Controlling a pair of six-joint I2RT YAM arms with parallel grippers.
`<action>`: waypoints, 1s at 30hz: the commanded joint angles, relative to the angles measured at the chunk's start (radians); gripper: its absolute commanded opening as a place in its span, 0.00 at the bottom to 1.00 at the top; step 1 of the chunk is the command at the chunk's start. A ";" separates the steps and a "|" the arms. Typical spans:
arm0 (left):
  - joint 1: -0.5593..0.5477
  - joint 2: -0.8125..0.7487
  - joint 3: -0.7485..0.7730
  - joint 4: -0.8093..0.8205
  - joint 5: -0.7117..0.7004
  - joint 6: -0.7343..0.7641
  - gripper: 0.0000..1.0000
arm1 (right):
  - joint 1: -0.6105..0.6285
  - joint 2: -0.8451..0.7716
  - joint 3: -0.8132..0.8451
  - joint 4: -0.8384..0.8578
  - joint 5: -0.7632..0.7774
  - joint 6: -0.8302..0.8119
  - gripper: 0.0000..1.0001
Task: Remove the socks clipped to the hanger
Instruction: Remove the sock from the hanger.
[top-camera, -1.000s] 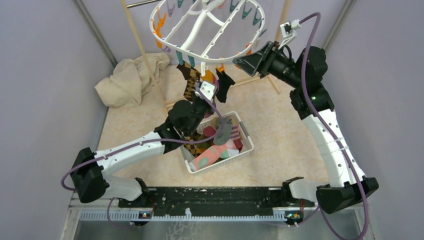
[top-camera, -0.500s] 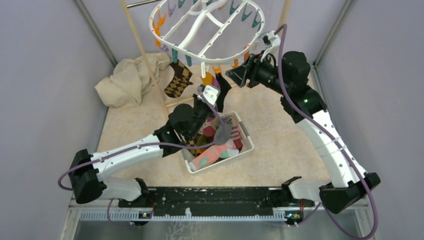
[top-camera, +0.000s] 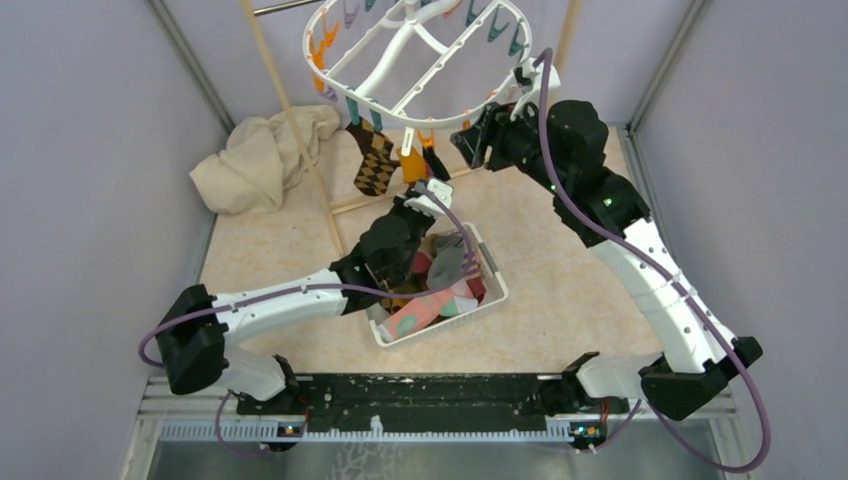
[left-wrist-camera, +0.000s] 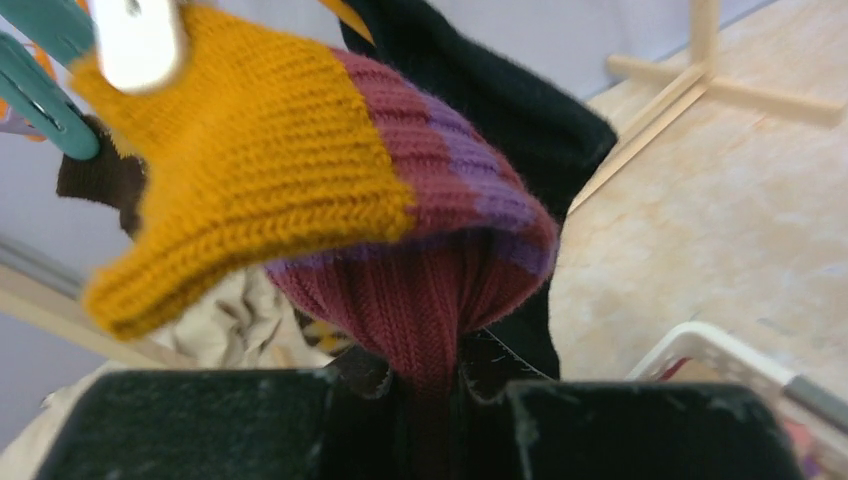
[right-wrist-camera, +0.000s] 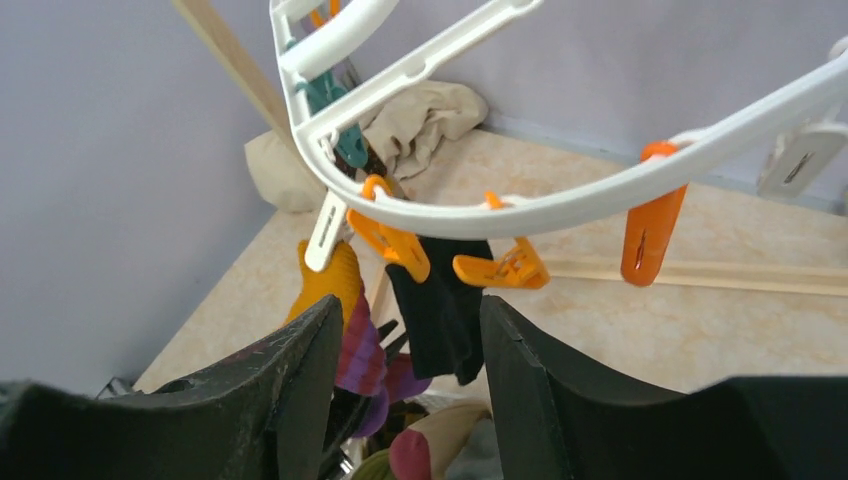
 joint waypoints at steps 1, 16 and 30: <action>-0.007 0.044 -0.015 0.094 -0.123 0.128 0.11 | 0.003 0.042 0.119 0.001 0.048 -0.016 0.55; -0.008 0.099 -0.005 0.146 -0.213 0.292 0.12 | 0.023 0.246 0.333 -0.055 -0.359 0.104 0.58; 0.046 -0.114 -0.079 -0.102 0.069 -0.057 0.12 | 0.025 0.257 0.243 0.010 -0.326 0.109 0.54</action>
